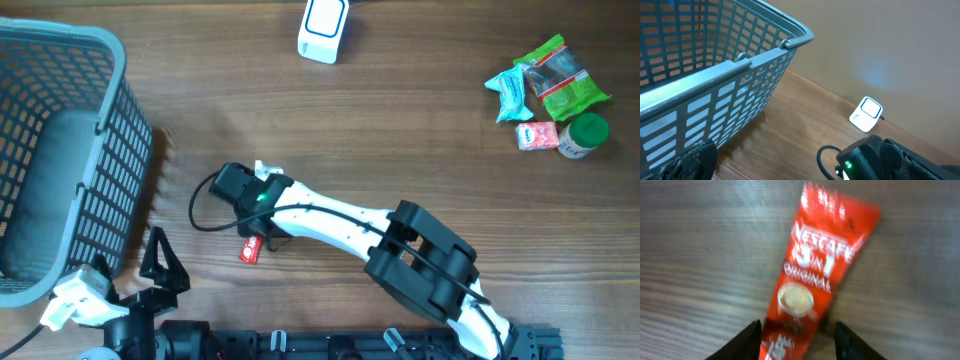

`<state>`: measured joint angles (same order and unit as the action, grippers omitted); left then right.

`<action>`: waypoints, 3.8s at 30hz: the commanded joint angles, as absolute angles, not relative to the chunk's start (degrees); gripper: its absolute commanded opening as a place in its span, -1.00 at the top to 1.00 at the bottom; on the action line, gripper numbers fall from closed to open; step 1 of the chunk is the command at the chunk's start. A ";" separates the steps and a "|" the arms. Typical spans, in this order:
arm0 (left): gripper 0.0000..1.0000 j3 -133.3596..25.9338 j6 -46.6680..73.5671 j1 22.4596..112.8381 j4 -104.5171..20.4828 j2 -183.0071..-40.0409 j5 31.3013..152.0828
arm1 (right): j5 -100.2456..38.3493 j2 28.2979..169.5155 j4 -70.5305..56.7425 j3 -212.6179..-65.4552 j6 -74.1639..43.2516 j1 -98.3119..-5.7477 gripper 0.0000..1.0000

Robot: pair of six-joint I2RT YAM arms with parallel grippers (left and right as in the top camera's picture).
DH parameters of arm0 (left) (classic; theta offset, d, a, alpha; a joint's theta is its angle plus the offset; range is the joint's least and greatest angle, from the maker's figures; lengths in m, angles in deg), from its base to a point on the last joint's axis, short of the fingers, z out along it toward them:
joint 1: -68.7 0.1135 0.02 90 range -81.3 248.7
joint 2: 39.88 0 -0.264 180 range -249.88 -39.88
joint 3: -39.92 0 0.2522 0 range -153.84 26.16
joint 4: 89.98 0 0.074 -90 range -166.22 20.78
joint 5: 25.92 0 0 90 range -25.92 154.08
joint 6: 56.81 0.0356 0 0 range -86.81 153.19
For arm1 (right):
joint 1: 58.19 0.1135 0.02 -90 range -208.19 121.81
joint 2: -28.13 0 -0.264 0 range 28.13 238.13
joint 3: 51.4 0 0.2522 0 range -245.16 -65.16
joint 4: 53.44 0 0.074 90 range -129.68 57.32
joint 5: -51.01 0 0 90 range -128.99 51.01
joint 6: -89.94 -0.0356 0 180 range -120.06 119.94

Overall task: Scan the item barcode
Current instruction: 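Reach the right gripper to the red Nescafe sachet and grasp it, then lift the Nescafe sachet off the table with the right gripper, then carry the Nescafe sachet up to the scanner window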

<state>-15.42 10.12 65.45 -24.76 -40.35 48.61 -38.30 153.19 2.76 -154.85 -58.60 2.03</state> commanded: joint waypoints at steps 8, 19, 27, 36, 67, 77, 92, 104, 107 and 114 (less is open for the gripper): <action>-1.00 -15.40 9.81 65.78 -24.87 -40.15 49.07 | -23.42 163.26 6.32 -151.11 -62.23 -0.90 0.91; -1.00 -15.40 9.81 65.76 -24.87 -40.15 49.07 | 36.45 156.71 16.88 -151.62 -40.53 -10.08 0.91; -1.00 -15.40 9.81 65.76 -24.87 -40.15 49.07 | 48.32 156.71 17.20 -151.48 -47.61 -15.41 0.91; -1.00 -15.40 9.81 65.78 -24.87 -40.15 49.07 | 53.91 156.71 13.42 -151.48 -53.20 -16.41 0.91; -1.00 -15.40 9.81 65.76 -24.87 -40.15 49.07 | 52.56 156.71 -0.02 -151.46 -106.01 -20.33 0.91; -1.00 -15.40 9.81 65.76 -24.87 -40.15 49.07 | 42.70 156.82 2.84 -151.46 -118.51 -25.53 0.91; -1.00 -15.40 9.81 65.78 -24.87 -40.15 49.07 | 37.02 156.82 3.87 -151.46 -116.28 -29.24 0.91; -1.00 -15.40 9.81 65.78 -24.87 -40.15 49.07 | 43.84 156.82 3.78 -151.46 -81.51 -29.13 0.91; -1.00 -15.40 9.81 65.76 -24.87 -40.15 49.07 | 45.78 156.82 2.10 -151.46 -69.95 -29.13 0.91; -1.00 -15.40 9.81 65.78 -24.87 -40.15 49.07 | 33.23 156.82 -16.08 -151.46 -56.37 -28.78 0.91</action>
